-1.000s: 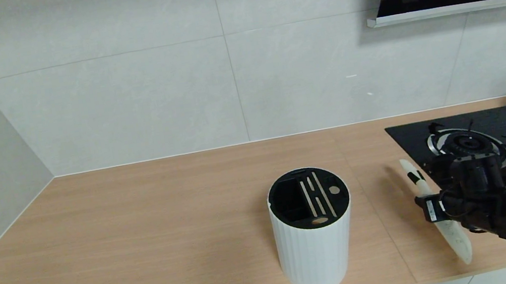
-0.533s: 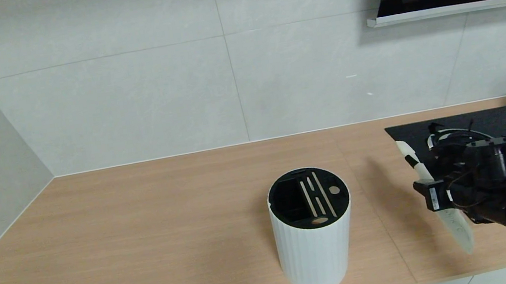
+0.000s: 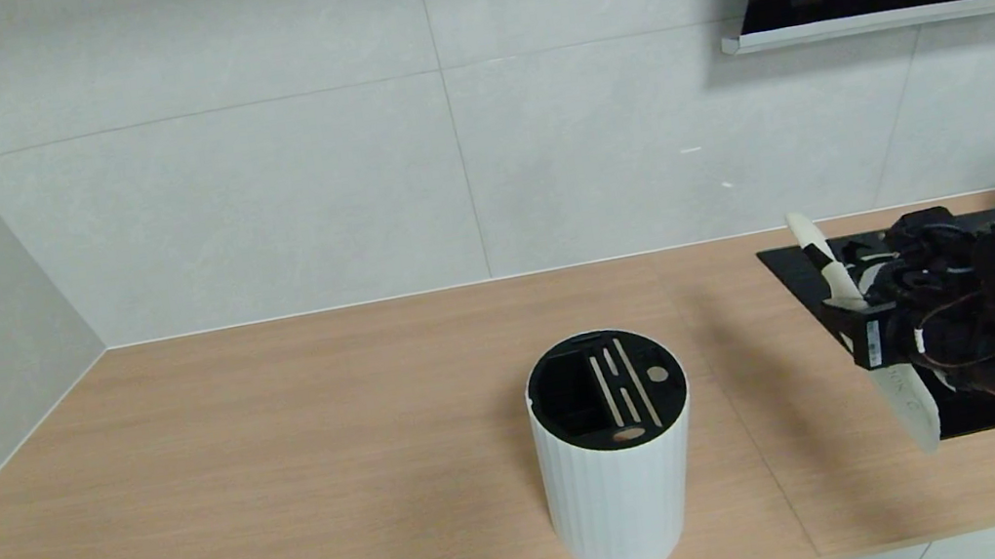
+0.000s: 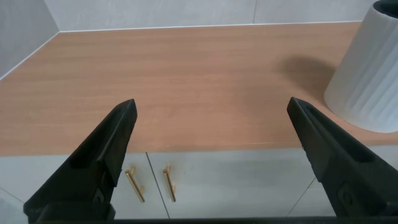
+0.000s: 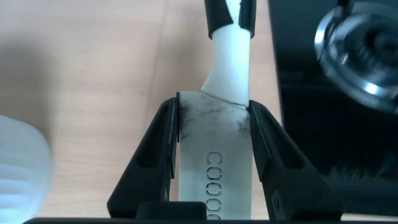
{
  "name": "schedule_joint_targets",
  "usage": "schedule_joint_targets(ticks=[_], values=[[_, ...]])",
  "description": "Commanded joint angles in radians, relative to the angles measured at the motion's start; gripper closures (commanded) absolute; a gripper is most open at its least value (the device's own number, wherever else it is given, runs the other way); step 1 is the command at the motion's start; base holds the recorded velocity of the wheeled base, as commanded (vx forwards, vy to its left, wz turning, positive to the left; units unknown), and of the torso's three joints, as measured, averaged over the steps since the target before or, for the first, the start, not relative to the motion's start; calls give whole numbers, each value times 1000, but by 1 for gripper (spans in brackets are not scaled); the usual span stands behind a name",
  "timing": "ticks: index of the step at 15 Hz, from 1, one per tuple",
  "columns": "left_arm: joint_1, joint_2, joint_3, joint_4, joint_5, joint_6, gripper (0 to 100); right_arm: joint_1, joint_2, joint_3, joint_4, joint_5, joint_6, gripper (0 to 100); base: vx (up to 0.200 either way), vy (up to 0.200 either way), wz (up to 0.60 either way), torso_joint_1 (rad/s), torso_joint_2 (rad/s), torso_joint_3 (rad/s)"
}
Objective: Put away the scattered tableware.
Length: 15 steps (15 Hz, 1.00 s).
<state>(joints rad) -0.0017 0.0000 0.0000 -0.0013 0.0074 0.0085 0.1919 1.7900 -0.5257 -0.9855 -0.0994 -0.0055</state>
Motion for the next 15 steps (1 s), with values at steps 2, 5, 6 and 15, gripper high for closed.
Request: schedule_joint_targets(ticks=[2, 5, 6, 15], values=[[0, 0, 0, 0, 0, -1, 0, 4, -64, -51, 56, 4, -5, 100, 0, 0, 0, 0, 0, 0], [0, 0, 0, 0, 0, -7, 0, 55, -87, -184, 212, 6, -5, 100, 0, 0, 0, 0, 0, 0], [0, 0, 0, 0, 0, -7, 0, 83, -89, -232, 245, 6, -5, 100, 0, 0, 0, 0, 0, 0], [0, 0, -69, -3, -18, -22, 0, 198, -196, -269, 285, 0, -5, 100, 0, 0, 0, 0, 0, 0]])
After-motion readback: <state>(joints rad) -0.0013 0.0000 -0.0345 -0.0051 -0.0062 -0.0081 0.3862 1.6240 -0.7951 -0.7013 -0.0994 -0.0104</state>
